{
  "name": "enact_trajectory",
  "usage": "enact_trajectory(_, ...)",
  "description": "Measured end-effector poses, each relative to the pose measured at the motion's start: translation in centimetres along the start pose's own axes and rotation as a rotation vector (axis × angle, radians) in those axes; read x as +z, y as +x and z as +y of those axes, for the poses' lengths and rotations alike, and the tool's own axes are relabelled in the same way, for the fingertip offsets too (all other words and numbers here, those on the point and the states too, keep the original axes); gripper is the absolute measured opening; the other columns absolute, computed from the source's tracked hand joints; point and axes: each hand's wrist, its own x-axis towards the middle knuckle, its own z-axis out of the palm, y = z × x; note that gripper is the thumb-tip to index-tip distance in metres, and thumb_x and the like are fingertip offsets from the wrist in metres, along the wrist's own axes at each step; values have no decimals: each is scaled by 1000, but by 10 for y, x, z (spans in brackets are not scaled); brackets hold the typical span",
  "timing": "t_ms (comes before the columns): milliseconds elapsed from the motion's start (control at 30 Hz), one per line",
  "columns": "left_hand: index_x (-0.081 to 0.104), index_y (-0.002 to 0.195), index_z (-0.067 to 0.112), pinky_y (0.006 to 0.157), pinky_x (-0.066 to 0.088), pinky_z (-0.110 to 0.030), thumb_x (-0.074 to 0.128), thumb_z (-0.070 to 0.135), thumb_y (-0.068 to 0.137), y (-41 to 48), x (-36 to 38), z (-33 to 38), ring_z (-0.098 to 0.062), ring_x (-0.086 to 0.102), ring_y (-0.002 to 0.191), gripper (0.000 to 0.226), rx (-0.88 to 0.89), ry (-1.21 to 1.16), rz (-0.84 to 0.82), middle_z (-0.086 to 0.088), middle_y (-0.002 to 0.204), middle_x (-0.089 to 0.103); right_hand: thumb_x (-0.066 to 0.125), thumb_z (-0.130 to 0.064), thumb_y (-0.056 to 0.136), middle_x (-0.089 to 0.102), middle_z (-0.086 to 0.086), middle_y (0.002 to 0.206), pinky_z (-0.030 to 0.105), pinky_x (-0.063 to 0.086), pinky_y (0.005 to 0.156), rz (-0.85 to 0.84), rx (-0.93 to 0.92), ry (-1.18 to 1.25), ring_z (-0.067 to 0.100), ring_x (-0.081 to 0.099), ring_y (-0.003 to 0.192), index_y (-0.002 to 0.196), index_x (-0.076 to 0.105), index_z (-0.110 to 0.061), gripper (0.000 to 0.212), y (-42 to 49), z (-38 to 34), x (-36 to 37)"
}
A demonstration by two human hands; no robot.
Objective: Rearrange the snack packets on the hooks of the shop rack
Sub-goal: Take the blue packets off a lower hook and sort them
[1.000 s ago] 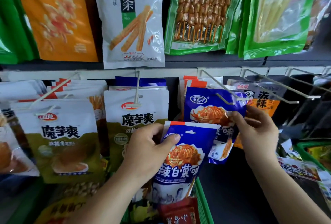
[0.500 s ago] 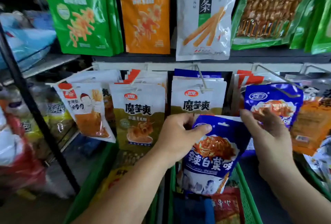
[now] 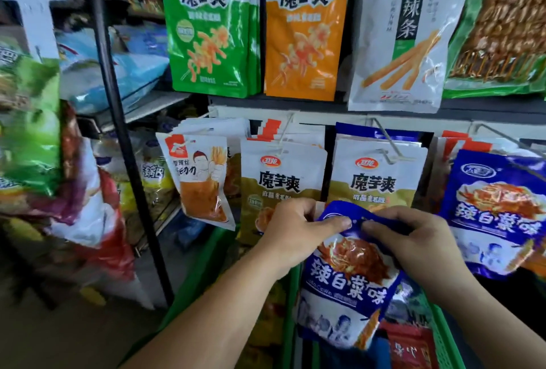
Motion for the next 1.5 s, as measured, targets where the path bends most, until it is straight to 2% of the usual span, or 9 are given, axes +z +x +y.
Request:
enact_trajectory(167, 76, 92, 21, 85, 64, -49, 84, 30, 83, 9, -25, -4, -21, 79, 86, 15, 0, 44, 88, -2, 92, 81, 82, -19, 88, 74, -9, 64, 18, 48, 50, -53, -85, -90, 4, 67, 55, 70, 75, -25, 20, 14, -18, 27)
enact_trajectory(333, 75, 92, 21, 89, 61, -51, 82, 31, 85, 2, -54, -10, -27, 75, 95, 15, -41, 63, 164, -8, 100, 77, 76, -25, 93, 72, -12, 67, 11, 43, 45, -170, -96, -249, -4, 64, 53, 71, 70, -38, 26, 29, -38, 61)
enact_trajectory(567, 76, 100, 20, 95, 61, -47, 86, 21, 81, -3, -100, -22, -25, 79, 97, 21, -215, -189, 89, -4, 101, 82, 76, -17, 94, 75, -3, 66, 16, 46, 42, -192, -75, -156, 7, 68, 51, 81, 78, -24, 15, 32, -49, 83)
enact_trajectory(700, 76, 98, 21, 75, 61, -31, 82, 19, 86, -6, -101, -26, -18, 77, 97, 14, -201, -130, 100, -1, 100, 82, 84, -22, 86, 75, 2, 60, 28, 52, 48, -148, 87, 0, 14, 70, 49, 84, 81, -11, 11, 28, -44, 79)
enact_trajectory(833, 76, 104, 22, 60, 53, -18, 81, 27, 86, -5, -90, -21, -10, 76, 89, 19, -196, -63, 102, 3, 97, 83, 91, -27, 76, 78, 6, 66, 29, 54, 46, -78, 170, 63, 22, 74, 53, 82, 78, -9, 24, 24, -38, 69)
enact_trajectory(967, 77, 95, 18, 76, 63, -34, 82, 29, 85, -4, -76, -14, -15, 80, 84, 15, -166, -23, 117, 3, 87, 83, 85, -39, 81, 78, -3, 70, 24, 54, 53, 16, 123, -12, 9, 73, 60, 79, 78, -16, 24, 21, -29, 44)
enact_trajectory(1167, 70, 81, 12, 61, 62, -34, 80, 25, 88, 0, -25, 9, -18, 79, 66, 18, -53, 61, 77, -1, 76, 81, 78, -25, 92, 74, 9, 99, 36, 51, 72, 511, 216, 58, 26, 68, 88, 97, 72, -16, 12, 35, 23, -43)
enact_trajectory(1333, 69, 77, 14, 54, 55, -23, 77, 29, 90, 11, 19, 25, -11, 76, 64, 21, 70, 149, 23, 4, 76, 79, 95, -54, 51, 46, 12, 145, 53, 46, 112, 842, 347, 65, 34, 52, 134, 144, 45, -18, 112, 67, 76, -108)
enact_trajectory(1500, 69, 73, 15, 57, 53, -22, 78, 27, 89, 26, 52, 31, -14, 74, 66, 22, 134, 173, 31, -1, 76, 78, 101, -58, 43, 68, -2, 133, 48, 56, 102, 753, 282, 233, 22, 70, 117, 146, 47, -29, 120, 86, 94, -149)
